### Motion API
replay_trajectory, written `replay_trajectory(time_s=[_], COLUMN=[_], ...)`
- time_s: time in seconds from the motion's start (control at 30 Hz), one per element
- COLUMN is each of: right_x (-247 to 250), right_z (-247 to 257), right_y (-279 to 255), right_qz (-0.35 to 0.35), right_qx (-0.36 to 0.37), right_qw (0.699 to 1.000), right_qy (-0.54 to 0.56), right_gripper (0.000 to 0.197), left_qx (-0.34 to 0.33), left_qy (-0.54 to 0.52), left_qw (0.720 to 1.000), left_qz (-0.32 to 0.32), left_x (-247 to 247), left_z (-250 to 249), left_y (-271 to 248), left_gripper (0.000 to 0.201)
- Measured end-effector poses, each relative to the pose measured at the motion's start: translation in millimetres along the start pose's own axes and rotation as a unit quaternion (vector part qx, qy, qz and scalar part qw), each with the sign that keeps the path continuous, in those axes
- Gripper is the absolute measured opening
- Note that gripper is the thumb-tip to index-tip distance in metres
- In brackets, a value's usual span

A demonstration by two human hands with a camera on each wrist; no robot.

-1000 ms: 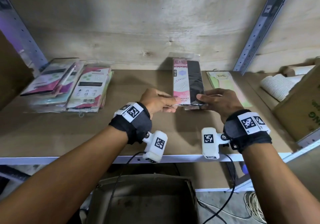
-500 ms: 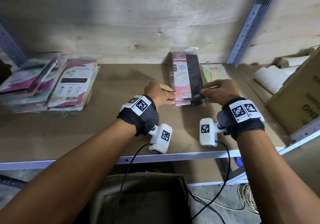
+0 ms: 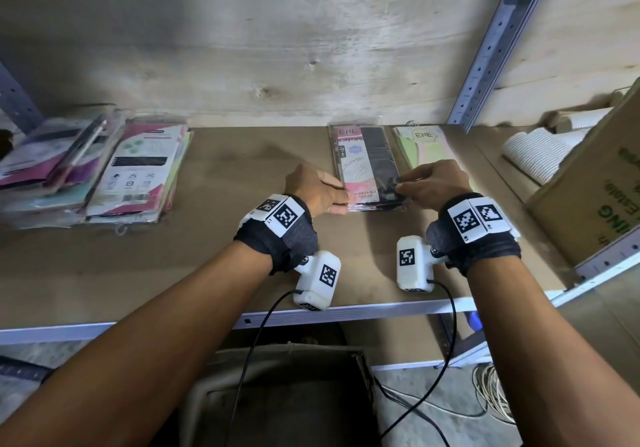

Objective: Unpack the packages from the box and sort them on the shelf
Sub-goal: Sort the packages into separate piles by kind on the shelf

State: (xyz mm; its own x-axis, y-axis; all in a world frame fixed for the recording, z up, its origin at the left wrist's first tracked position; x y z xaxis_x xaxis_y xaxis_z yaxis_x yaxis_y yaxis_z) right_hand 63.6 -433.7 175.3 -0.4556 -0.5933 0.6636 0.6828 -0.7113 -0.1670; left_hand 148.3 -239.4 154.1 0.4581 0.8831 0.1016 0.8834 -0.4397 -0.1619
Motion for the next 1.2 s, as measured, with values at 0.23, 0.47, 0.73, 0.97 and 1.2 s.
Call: replay_trajectory(time_s=[0.23, 0.47, 0.73, 0.97, 1.2], right_x=[0, 6, -25, -116, -211], right_z=[2, 14, 66, 106, 170], right_y=[-2, -6, -49, -96, -113], right_qz=[-0.003, -0.027, 0.009, 0.237, 0.310], right_qx=[0.009, 0.030, 0.166, 0.159, 0.094], right_qw=[1.000, 0.998, 0.986, 0.950, 0.940], right_qy=[-0.012, -0.039, 0.026, 0.124, 0.105], right_gripper=[0.023, 0.032, 0.012, 0.004, 0.011], left_qx=[0.001, -0.015, -0.044, -0.062, -0.077], left_qy=[0.030, 0.041, 0.047, 0.054, 0.052], left_qw=[1.000, 0.999, 0.995, 0.982, 0.955], left_qz=[0.008, -0.033, -0.077, -0.171, -0.283], left_x=[5, 34, 111, 206, 296], left_z=[1, -5, -13, -27, -33], left_y=[4, 5, -15, -38, -66], left_gripper=[0.034, 0.044, 0.025, 0.013, 0.012])
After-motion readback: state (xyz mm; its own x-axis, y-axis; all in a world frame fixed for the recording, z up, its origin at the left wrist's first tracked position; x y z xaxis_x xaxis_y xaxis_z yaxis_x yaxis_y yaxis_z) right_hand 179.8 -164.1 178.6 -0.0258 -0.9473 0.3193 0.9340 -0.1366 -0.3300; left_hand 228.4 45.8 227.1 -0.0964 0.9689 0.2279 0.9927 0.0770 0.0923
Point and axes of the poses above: each hand's wrist, its own y-axis towards the middle knuckle, its own x-axis out of the back of the hand, z = x × y, the point moved 3 cm from there along y, towards the middle knuckle, and after that the axes turned 6 degrees about -x, right-handed, at the moved point
